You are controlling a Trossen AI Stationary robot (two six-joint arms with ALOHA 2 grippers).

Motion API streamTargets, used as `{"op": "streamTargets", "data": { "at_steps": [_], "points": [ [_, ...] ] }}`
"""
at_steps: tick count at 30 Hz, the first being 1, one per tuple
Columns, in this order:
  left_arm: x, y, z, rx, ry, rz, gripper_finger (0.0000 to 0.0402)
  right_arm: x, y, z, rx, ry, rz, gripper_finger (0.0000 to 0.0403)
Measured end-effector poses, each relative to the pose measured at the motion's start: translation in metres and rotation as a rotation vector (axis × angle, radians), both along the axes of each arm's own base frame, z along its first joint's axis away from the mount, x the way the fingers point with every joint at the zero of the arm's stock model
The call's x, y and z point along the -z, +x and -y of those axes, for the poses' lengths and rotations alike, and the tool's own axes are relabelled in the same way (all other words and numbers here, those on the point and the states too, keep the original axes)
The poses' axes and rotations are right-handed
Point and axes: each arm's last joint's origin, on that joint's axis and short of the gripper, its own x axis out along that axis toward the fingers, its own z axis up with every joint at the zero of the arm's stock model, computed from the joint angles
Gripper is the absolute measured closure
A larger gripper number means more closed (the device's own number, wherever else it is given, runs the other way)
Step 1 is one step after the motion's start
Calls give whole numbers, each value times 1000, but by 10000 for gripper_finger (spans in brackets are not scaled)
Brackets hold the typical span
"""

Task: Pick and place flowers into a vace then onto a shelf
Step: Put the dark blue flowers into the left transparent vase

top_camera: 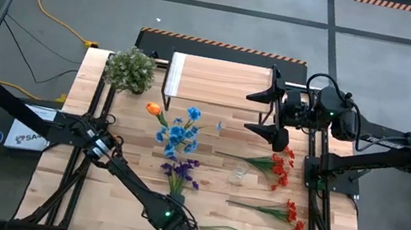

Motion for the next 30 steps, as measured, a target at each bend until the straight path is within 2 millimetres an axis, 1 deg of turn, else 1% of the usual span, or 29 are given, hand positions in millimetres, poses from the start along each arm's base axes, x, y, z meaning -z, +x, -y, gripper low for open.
{"op": "streamTargets", "data": {
  "at_steps": [4, 7, 17, 24, 30],
  "points": [
    [0, -2, -1, -56, -10, -30, 212, 0, 0, 0, 0, 0, 0, 8],
    [0, -2, -1, -71, -7, -36, 234, 0, 0, 0, 0, 0, 0, 8],
    [1, -4, -2, -73, 12, -51, 364, 0, 0, 0, 0, 0, 0, 8],
    [1, -4, -2, -72, 11, -49, 367, 0, 0, 0, 0, 0, 0, 8],
    [-7, -4, 2, -66, 43, -28, 367, 0, 0, 0, 0, 0, 0, 8]
  ]
}}
